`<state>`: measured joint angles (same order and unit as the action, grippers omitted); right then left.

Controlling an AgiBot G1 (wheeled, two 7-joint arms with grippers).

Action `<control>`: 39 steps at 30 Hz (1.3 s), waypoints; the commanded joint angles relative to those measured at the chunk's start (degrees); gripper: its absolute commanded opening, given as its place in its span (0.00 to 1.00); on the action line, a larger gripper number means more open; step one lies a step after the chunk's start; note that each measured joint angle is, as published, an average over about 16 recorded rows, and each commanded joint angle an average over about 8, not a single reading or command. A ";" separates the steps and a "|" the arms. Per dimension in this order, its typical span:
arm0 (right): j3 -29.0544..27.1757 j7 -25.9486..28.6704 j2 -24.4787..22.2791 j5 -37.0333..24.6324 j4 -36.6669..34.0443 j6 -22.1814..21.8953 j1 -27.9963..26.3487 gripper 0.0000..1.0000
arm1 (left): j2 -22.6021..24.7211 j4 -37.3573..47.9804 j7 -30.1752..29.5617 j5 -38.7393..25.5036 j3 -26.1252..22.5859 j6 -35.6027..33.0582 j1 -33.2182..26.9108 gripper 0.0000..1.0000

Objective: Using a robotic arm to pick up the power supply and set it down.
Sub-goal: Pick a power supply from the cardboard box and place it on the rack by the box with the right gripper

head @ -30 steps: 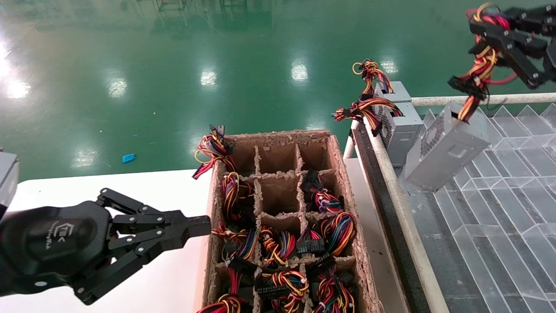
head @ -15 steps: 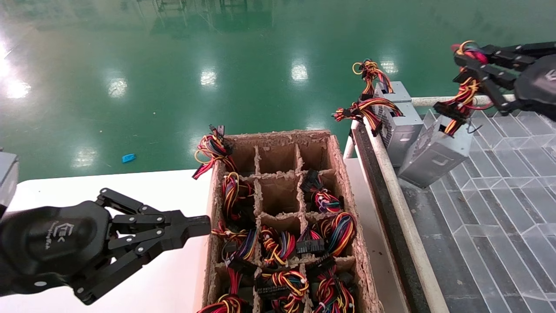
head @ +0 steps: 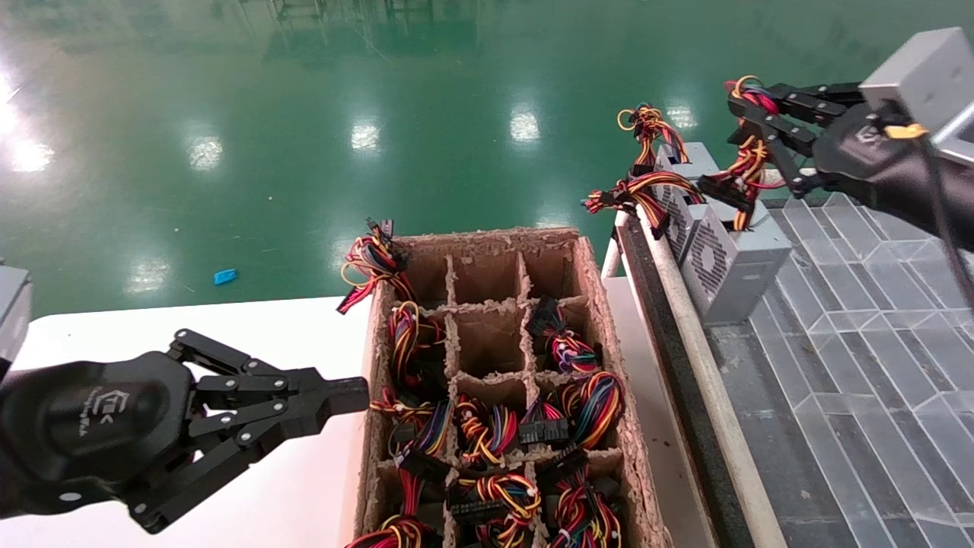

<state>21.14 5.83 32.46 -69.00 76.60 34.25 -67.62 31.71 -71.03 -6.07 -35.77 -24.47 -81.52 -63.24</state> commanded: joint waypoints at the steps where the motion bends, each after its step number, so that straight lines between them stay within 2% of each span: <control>1: 0.55 0.35 0.99 -0.84 -0.19 -1.02 -0.19 0.00 | 0.00 0.00 0.00 0.00 0.00 0.00 0.00 0.00; 11: 2.89 1.26 4.32 -3.47 -2.68 -3.25 -0.04 0.00 | 0.00 0.00 0.00 0.00 0.00 0.00 0.00 0.00; 12: 3.07 1.25 4.49 -3.68 -2.90 -3.23 -0.13 0.04 | 0.00 0.00 0.00 0.00 0.00 0.00 0.00 0.00; 13: 3.26 1.25 4.64 -3.88 -3.08 -3.17 -0.22 0.11 | 0.00 0.00 0.00 0.00 0.00 0.00 0.00 0.00; 19: 4.13 1.77 4.90 -4.90 -3.54 -2.85 -0.70 0.86 | 0.00 0.00 0.00 0.00 0.00 0.00 0.00 0.00; 21: 4.27 2.05 4.87 -5.10 -3.48 -2.87 -0.77 1.00 | 0.00 0.00 0.00 0.00 0.00 0.00 0.00 0.00; 39: 3.96 3.98 4.16 -4.85 -0.63 -3.30 -1.36 1.00 | 0.00 0.00 0.00 0.00 0.00 0.00 0.00 0.00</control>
<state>24.95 9.28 36.85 -73.46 75.97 31.42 -69.19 31.71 -71.03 -6.07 -35.77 -24.47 -81.52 -63.24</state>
